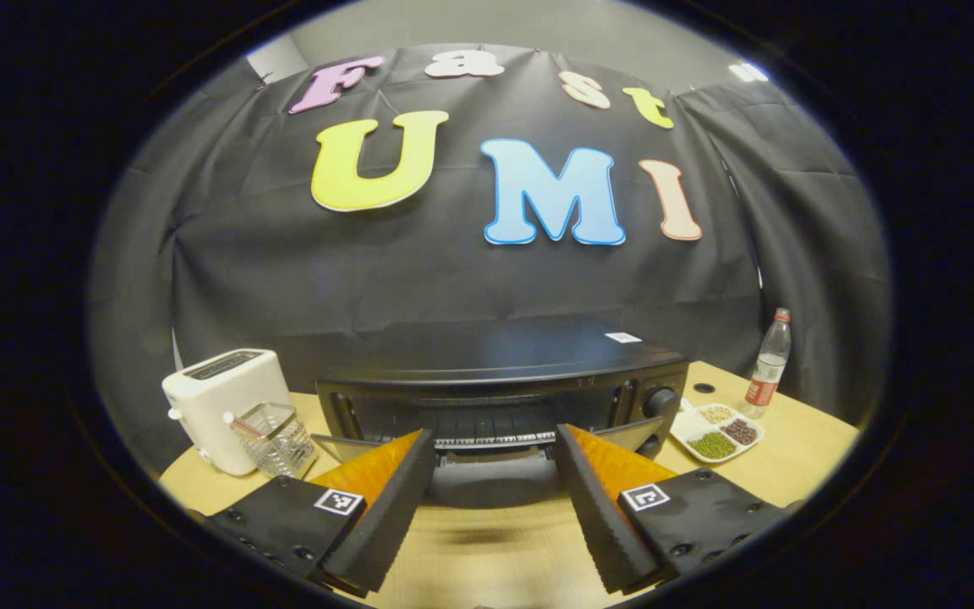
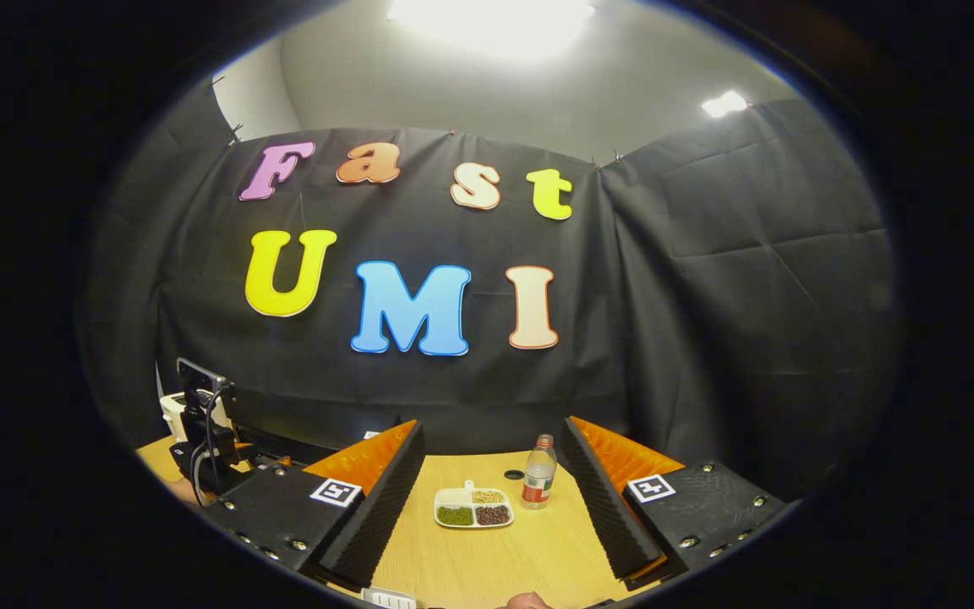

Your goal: Open the electric oven with the left hand, put the food in, and close the electric oven.

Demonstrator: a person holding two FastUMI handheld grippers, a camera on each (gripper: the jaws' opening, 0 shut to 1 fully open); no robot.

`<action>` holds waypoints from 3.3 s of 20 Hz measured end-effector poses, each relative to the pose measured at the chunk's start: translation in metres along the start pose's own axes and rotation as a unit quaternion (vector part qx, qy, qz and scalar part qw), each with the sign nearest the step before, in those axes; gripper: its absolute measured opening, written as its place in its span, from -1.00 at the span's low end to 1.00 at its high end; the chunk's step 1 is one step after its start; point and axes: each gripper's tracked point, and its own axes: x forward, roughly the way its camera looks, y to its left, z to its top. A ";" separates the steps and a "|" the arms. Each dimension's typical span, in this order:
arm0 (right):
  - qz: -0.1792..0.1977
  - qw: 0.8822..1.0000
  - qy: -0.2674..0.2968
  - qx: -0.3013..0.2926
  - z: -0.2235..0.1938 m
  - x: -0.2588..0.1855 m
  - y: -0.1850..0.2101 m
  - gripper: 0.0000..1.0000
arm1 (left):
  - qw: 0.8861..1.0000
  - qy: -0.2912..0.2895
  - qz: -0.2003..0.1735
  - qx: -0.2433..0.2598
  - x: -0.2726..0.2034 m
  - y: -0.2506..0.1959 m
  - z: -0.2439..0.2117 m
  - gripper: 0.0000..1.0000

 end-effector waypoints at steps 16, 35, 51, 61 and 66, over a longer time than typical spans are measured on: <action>0.001 1.000 0.026 0.002 -0.017 -0.026 -0.015 0.96 | 0.998 0.058 0.016 -0.005 -0.047 -0.009 -0.069 0.99; 0.092 0.994 0.049 0.034 -0.045 -0.044 -0.001 0.96 | 0.998 -0.024 0.056 -0.015 -0.179 -0.005 0.022 0.89; 0.202 0.946 0.238 0.083 -0.188 -0.071 0.024 0.98 | 0.989 -0.116 0.092 -0.015 -0.345 -0.031 0.120 0.97; 0.201 0.869 0.406 0.201 -0.278 -0.101 0.048 0.98 | 0.987 -0.108 0.119 0.001 -0.360 -0.012 0.128 0.97; 0.211 0.811 0.475 0.270 -0.300 -0.122 0.065 0.60 | 0.987 -0.107 0.117 0.015 -0.358 -0.014 0.127 0.97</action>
